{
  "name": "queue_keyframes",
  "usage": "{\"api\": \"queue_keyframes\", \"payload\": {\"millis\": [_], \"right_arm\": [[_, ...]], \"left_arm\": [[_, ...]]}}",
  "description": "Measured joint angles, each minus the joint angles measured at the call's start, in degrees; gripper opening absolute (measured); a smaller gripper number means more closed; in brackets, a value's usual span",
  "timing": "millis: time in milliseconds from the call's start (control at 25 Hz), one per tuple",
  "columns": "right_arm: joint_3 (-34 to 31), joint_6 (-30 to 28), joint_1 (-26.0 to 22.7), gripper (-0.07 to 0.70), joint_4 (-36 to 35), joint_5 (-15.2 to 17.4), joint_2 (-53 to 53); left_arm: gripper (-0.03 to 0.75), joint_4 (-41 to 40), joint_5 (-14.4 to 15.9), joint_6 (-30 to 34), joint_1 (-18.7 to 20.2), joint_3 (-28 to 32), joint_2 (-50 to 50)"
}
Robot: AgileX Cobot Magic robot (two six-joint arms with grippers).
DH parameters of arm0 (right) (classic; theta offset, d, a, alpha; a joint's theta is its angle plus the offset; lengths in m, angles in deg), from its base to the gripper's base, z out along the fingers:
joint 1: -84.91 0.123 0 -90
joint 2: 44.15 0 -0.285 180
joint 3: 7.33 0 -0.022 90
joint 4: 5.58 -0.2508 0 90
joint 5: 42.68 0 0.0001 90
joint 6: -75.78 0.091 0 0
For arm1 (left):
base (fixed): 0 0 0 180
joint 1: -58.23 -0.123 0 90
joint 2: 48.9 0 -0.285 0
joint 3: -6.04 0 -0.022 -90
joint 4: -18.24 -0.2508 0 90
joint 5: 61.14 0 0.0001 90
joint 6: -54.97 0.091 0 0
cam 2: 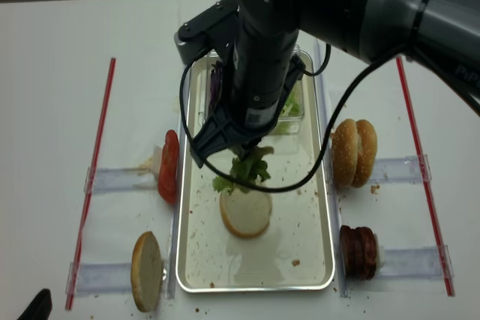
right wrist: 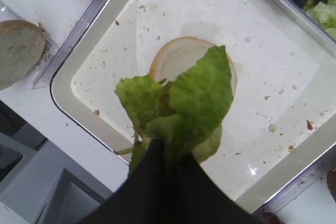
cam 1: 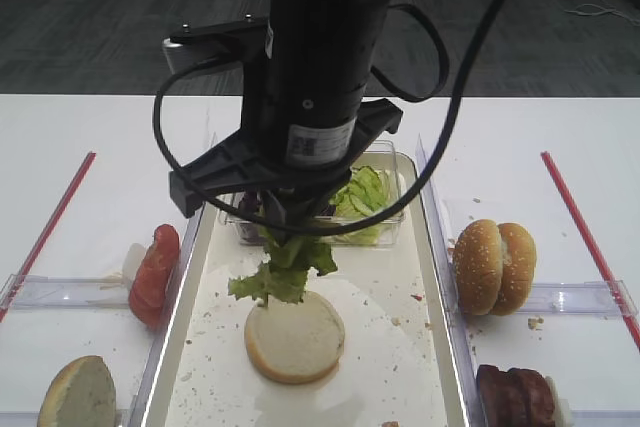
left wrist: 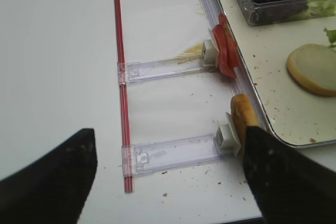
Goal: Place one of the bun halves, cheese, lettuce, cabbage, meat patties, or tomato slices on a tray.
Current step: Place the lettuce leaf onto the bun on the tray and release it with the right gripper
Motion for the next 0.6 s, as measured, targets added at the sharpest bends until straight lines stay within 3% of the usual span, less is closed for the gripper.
{"api": "queue_keyframes", "payload": {"millis": [600], "right_arm": [[-0.07, 0.25, 0.38, 0.07, 0.09, -0.33, 4.16]], "left_arm": [[0.562, 0.0, 0.0, 0.0, 0.0, 0.0, 0.0]]}}
